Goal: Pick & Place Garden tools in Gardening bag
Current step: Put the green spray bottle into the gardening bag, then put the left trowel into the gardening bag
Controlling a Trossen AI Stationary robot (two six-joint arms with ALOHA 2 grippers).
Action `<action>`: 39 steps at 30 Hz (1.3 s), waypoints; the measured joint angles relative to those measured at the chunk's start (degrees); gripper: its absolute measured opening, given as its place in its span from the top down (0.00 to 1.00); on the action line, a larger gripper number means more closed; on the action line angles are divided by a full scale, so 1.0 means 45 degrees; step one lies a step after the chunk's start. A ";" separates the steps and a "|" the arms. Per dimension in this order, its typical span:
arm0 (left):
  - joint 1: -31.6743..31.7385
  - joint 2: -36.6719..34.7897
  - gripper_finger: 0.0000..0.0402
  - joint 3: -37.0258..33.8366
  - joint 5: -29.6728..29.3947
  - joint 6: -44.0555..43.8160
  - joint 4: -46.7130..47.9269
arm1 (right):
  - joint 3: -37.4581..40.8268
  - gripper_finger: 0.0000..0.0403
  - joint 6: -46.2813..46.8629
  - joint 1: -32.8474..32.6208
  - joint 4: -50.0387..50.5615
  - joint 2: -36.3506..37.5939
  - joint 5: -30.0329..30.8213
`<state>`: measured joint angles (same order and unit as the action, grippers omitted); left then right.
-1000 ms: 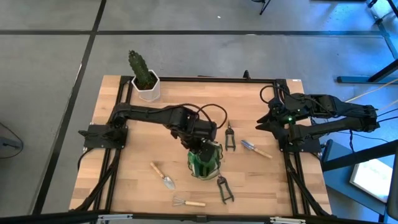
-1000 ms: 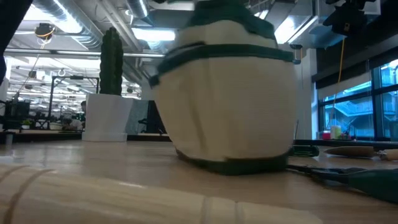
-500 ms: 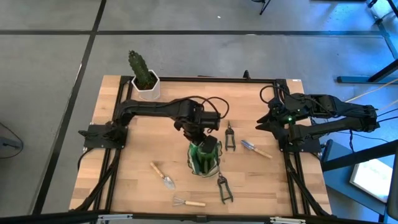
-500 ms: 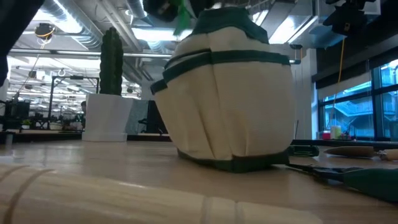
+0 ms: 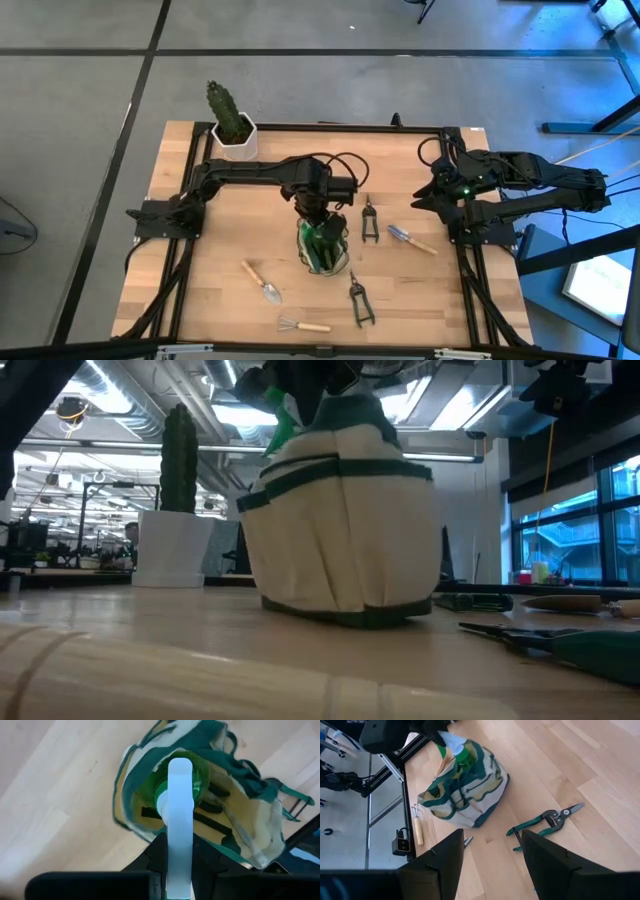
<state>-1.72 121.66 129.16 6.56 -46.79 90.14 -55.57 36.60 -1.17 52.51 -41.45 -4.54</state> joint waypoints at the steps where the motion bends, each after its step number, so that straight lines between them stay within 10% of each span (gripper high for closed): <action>1: 0.0051 0.0001 0.89 0.0000 0.0177 0.0151 -0.0005 | -0.0004 0.50 0.0000 -0.0003 0.0000 0.0005 0.0000; 13: 0.0429 0.0094 0.89 0.0000 0.0594 0.0452 -0.0021 | -0.0004 0.50 0.0000 0.0000 0.0000 0.0005 -0.0009; 25: 0.0419 0.0094 0.59 0.0000 0.0945 -0.0614 -0.0026 | -0.0004 0.50 -0.0197 0.0001 0.0005 0.0002 -0.0034; 39: 0.0209 -0.0608 0.62 0.1111 -0.0053 -0.1945 -0.0576 | 0.0000 0.50 -0.0289 -0.0001 0.0005 0.0005 -0.0031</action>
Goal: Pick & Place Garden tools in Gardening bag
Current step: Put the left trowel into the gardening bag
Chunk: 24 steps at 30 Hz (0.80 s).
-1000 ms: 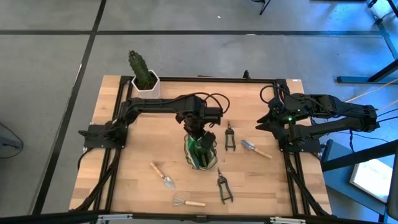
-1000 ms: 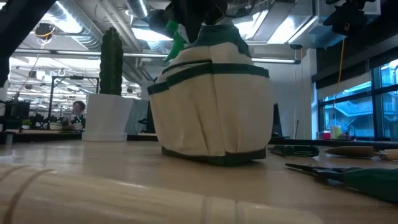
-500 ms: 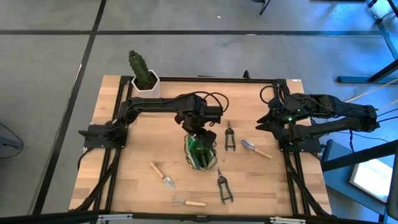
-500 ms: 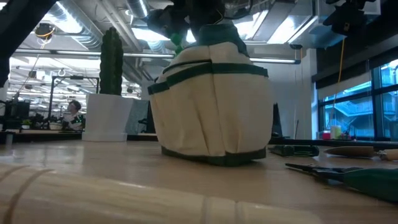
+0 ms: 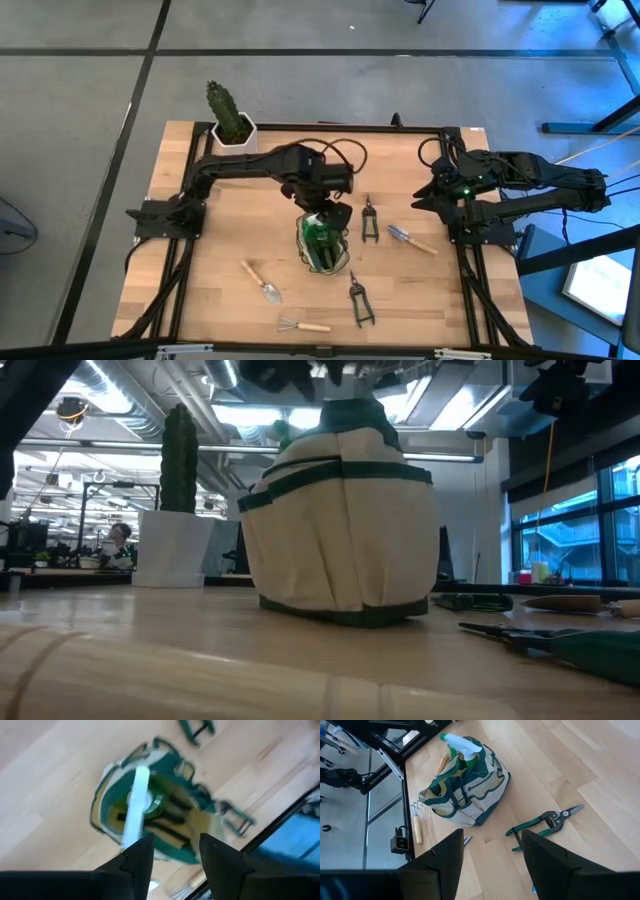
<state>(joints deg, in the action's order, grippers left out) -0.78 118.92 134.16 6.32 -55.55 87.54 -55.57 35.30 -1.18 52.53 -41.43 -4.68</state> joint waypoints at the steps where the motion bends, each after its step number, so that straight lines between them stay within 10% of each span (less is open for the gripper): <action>1: -0.0013 -0.0164 0.62 -0.0033 -0.0282 -0.0227 0.0004 | -0.0004 0.50 -0.0002 -0.0003 0.0010 -0.0005 0.0002; 24: -0.4102 -0.1829 0.68 -0.0367 -0.2951 -0.0561 -0.2538 | -0.0003 0.50 0.3972 -0.0272 0.2377 -0.0005 -0.0003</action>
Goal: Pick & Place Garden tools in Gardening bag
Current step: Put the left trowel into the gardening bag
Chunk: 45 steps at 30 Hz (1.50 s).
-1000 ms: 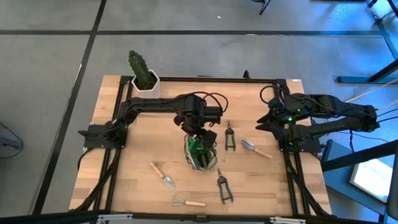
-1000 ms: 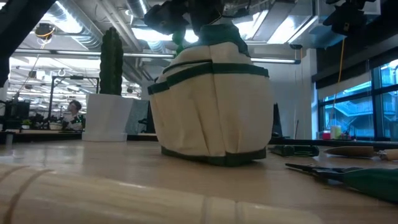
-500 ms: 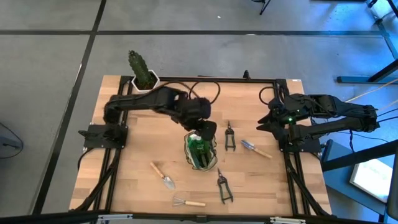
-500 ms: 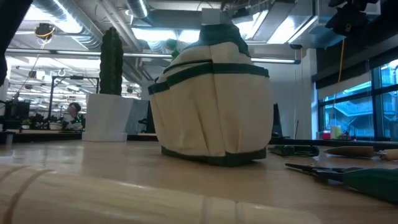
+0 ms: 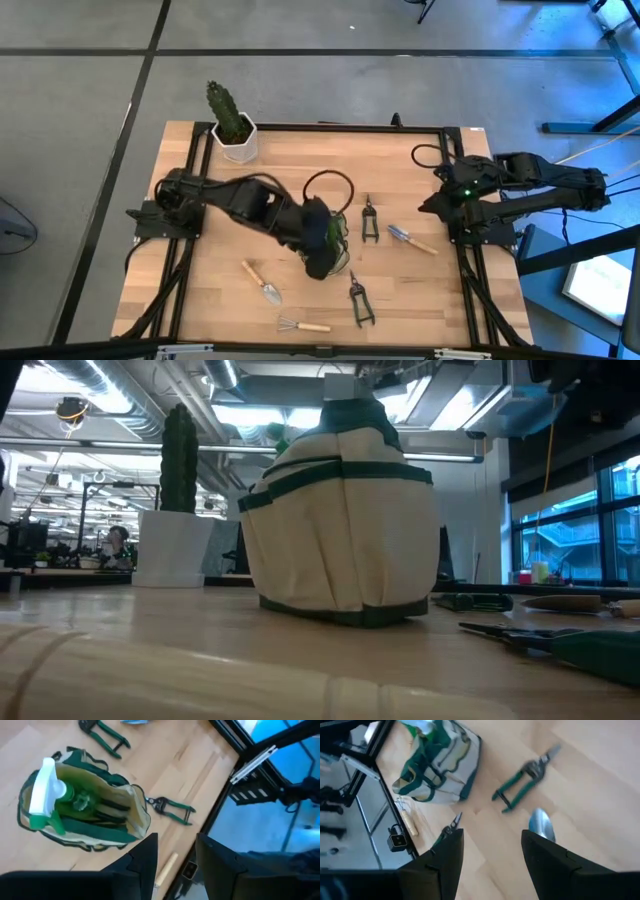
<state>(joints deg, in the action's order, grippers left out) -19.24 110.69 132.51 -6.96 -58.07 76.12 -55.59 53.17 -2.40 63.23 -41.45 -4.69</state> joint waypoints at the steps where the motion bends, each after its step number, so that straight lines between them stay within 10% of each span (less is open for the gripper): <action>1: -0.0146 0.0000 0.68 -0.0049 -0.0124 -0.0085 0.0065 | -0.0001 0.50 0.0403 -0.0103 0.0069 -0.0014 -0.0005; 17: -0.2291 -0.0253 0.69 -0.4596 0.1649 -0.2231 -0.1874 | 0.0004 0.50 0.3219 -0.2540 -0.0728 -0.2505 0.0806; 30: -0.4476 -0.5161 0.74 -1.2186 -0.1934 -1.0524 -0.6370 | 0.0004 0.50 0.3385 -0.2848 -0.1879 -0.3449 0.1045; 45: -0.5262 -0.7543 0.63 -1.5821 0.0028 -1.4172 -0.6371 | 0.0006 0.50 0.5784 -0.2814 -0.0705 -0.3518 0.1264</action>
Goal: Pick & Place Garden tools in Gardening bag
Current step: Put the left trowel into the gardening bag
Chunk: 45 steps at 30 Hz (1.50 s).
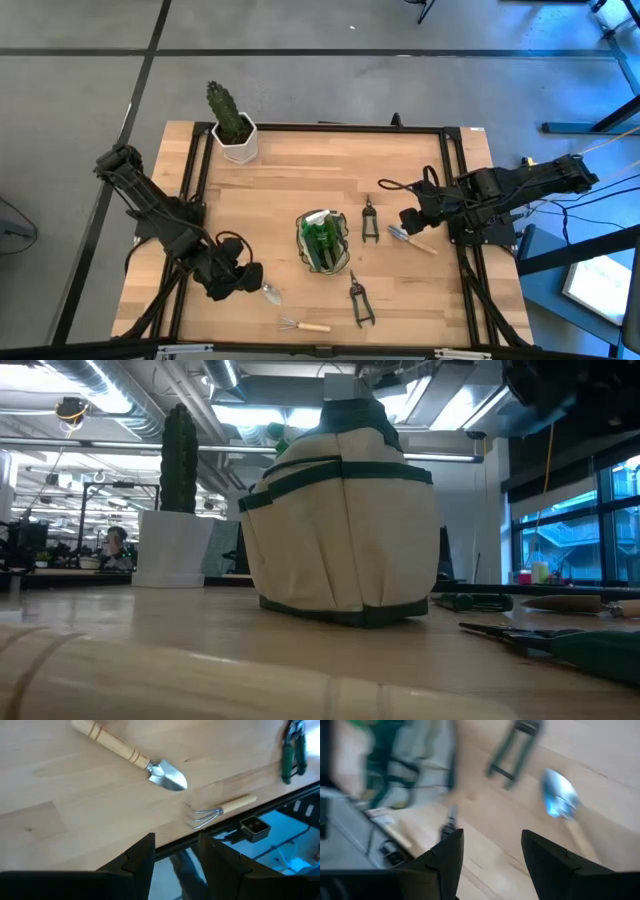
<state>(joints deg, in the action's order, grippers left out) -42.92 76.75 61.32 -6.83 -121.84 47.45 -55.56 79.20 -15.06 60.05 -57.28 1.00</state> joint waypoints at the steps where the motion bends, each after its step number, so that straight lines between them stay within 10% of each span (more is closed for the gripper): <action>1: 0.0000 0.0005 0.63 -0.0004 0.0000 0.0172 0.0002 | 0.0003 0.50 0.0025 -0.0046 0.0201 -0.0038 0.0004; 23: 0.2024 0.0754 0.62 -0.0004 0.1124 -0.0261 0.0932 | 0.0003 0.50 0.0676 -0.0449 0.0718 -0.0198 0.0776; 34: 0.2030 0.1078 0.62 -0.2928 0.1753 -0.1149 -0.4265 | 0.0003 0.50 0.0537 -0.0449 0.0903 -0.0203 0.0776; 45: 0.2081 0.1073 0.62 -0.3282 0.2583 -0.1325 -0.3048 | 0.0003 0.50 0.0326 -0.0449 0.0903 -0.0203 0.0879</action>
<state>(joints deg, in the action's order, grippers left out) -33.55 81.58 46.55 4.79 -127.81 33.73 -55.55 80.66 -17.08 64.12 -58.19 4.96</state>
